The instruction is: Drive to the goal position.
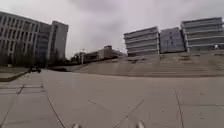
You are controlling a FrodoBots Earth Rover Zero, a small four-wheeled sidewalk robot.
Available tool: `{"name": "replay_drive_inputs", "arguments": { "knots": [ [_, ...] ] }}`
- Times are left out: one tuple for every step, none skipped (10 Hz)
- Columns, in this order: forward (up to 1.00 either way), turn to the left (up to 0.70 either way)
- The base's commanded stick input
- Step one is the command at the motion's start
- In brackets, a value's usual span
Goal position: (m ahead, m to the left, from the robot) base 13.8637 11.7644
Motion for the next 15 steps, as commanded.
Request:
{"name": "replay_drive_inputs", "arguments": {
  "knots": [
    [0.55,0.0],
    [0.0,0.0],
    [0.0,0.0],
    [0.0,0.0],
    [0.0,0.0],
    [0.0,0.0],
    [0.0,0.0],
    [0.0,0.0],
    [0.0,0.0],
    [0.0,0.0],
    [0.1,0.0],
    [0.48,0.0],
    [0.81,0.0],
    [0.82,0.0],
    [0.82,0.0]
  ]
}}
